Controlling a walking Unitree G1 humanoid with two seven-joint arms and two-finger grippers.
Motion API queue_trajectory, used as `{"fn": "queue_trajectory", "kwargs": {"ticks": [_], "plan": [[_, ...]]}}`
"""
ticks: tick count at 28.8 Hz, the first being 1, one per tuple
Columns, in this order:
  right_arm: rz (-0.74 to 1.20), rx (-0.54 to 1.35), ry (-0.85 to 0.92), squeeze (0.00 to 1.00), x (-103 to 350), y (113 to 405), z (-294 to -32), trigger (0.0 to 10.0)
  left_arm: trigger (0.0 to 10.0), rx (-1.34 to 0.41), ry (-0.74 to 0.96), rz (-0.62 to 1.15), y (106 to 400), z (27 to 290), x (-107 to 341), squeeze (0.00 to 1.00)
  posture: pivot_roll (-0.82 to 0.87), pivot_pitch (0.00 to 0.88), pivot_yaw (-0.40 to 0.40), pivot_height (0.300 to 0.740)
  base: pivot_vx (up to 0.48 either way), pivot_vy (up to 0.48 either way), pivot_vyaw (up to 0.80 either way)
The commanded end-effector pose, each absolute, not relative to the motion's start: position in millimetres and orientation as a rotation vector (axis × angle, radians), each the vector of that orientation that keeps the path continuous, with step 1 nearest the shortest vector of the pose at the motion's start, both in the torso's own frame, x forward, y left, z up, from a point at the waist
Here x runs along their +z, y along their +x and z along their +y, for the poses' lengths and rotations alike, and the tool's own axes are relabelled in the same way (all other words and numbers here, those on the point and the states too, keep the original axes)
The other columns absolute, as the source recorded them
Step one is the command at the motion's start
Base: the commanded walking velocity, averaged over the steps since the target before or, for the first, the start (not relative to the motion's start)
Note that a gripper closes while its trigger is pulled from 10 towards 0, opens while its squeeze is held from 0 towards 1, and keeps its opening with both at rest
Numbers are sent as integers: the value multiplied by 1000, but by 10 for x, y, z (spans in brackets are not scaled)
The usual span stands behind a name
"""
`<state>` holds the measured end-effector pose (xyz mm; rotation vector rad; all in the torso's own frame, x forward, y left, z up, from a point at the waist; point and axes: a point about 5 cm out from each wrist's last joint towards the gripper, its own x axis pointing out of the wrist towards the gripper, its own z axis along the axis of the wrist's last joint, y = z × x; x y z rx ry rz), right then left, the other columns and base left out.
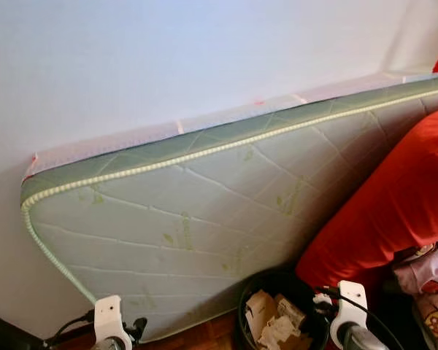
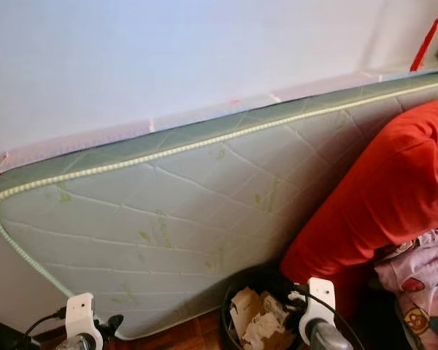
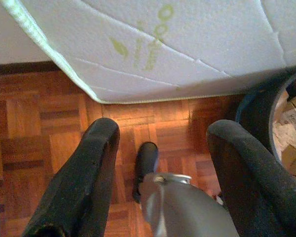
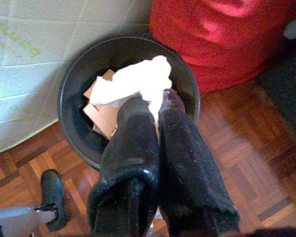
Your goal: Clean up the room
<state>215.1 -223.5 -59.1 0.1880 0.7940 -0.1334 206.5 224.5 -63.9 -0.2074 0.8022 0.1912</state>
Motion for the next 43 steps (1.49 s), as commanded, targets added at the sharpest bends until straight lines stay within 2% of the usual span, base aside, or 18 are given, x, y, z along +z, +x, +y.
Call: {"fn": "queue_trajectory", "kwargs": {"ticks": [1, 6, 11, 29, 39, 43], "plan": [[797, -131, 184, 0, -593, 2147, -2238, 10000, 10000, 197, -197, 816, 2029, 2265, -657, 0, 96, 0, -30, 740, 0, 0, 0], [784, -122, 171, 0, -580, 2165, -2237, 10000, 10000, 196, -196, 810, 2038, 2272, -649, 0, 100, 0, -27, 740, 0, 0, 0], [794, -121, 158, 0, -583, 2163, -2237, 10000, 10000, 196, -193, 810, 2039, 2279, -646, 0, 98, 0, -22, 740, 0, 0, 788], [760, -162, 192, 0, -574, 2174, -2227, 10000, 10000, 188, -188, 797, 2051, 2295, -632, 0, 85, 0, -7, 740, 0, 0, 0], [763, -165, 203, 0, -574, 2177, -2227, 10000, 10000, 191, -188, 800, 2057, 2293, -631, 0, 96, 0, -8, 740, 290, 0, 0], [766, -163, 205, 0, -577, 2176, -2224, 10000, 10000, 192, -185, 799, 2058, 2296, -630, 0, 97, 0, -9, 740, 0, 0, 0]]}}
